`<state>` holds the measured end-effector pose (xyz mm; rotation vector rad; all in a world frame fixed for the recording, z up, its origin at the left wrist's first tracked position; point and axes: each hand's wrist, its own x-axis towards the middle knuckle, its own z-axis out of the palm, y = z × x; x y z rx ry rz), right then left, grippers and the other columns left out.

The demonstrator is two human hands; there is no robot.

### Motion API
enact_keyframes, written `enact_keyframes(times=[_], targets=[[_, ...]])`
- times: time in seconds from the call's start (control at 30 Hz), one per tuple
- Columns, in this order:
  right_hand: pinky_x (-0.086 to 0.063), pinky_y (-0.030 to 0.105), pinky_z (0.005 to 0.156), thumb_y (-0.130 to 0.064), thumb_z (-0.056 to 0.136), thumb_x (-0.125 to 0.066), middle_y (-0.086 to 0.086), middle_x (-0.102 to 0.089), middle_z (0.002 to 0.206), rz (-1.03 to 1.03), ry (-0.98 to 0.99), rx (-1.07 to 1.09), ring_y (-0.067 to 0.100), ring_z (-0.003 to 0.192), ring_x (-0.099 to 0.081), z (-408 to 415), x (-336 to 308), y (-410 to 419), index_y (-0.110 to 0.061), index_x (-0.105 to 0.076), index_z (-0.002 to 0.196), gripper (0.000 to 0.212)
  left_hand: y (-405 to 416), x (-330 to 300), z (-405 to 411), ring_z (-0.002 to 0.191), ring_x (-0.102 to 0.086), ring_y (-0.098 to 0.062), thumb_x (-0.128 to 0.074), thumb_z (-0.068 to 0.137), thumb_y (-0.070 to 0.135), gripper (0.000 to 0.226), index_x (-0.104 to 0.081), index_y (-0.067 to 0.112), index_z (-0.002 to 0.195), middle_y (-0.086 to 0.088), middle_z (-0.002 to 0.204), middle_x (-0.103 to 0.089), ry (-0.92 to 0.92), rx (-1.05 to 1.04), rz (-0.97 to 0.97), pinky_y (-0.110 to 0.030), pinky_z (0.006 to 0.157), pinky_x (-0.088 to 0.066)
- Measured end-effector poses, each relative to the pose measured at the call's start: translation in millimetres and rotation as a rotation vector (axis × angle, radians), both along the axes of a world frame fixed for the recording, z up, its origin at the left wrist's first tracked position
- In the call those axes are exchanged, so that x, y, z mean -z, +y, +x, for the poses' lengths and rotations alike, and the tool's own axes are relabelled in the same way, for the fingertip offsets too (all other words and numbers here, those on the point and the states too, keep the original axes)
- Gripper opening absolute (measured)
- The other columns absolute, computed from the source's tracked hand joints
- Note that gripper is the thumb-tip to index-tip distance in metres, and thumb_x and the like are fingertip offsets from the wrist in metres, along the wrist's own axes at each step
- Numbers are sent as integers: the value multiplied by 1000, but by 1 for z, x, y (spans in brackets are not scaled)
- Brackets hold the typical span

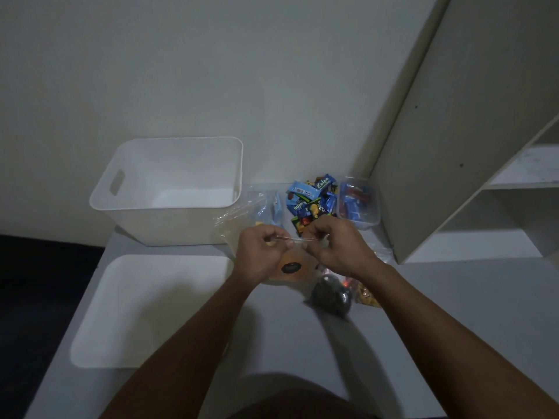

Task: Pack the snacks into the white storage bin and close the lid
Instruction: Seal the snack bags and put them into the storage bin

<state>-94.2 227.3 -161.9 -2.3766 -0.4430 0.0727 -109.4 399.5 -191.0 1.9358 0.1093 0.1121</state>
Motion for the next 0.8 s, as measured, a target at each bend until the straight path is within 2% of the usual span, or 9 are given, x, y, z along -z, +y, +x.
enact_keyframes(times=[0.1,0.17,0.27,0.4,0.53,0.67,0.8], targets=[[-52,36,68,-16,81,-70,-4,-64,78,-8,-47,6,14,74,-58,-1,3,2,-20,-68,77,6,-5,-4,-2,72,-66,-21,-76,74,7,5,-75,12,76,-5,74,-71,-5,44,4,-39,75,-54],[-50,33,67,-14,82,-69,-4,-63,76,-15,-66,50,15,73,-57,-2,4,0,-19,-67,75,8,-5,-7,-2,70,-66,-20,-77,74,8,4,-74,10,76,-7,75,-72,14,62,-34,-40,74,-55],[-46,29,67,-14,82,-69,-7,-61,77,-20,-81,88,13,74,-56,-2,3,-2,-17,-68,77,6,-1,-6,0,73,-68,-19,-78,74,7,3,-75,8,75,-6,76,-73,32,10,-41,-41,78,-57],[-49,30,67,-16,81,-70,-5,-64,84,-18,-42,50,13,77,-57,-1,1,4,-19,-68,80,4,-2,-7,0,75,-70,-18,-80,71,9,9,-77,17,71,2,73,-74,27,-14,10,-46,83,-56],[-49,29,67,-13,81,-69,-3,-66,80,-51,-50,68,13,74,-57,2,-2,7,-19,-67,77,7,-4,-14,1,75,-70,-16,-80,71,11,9,-78,20,74,4,74,-74,46,40,12,-47,83,-56],[-47,30,69,-18,84,-68,-4,-65,86,-46,-25,78,13,79,-57,2,-3,11,-21,-66,83,4,-3,-17,1,73,-69,-13,-80,72,11,8,-77,18,73,4,72,-74,24,-5,29,-39,82,-56],[-49,31,75,-17,85,-69,-2,-67,92,15,-12,101,13,85,-58,1,-2,4,-17,-68,91,6,6,-19,3,69,-67,-11,-79,73,9,10,-74,18,72,4,72,-72,37,-42,-19,-27,71,-55]])
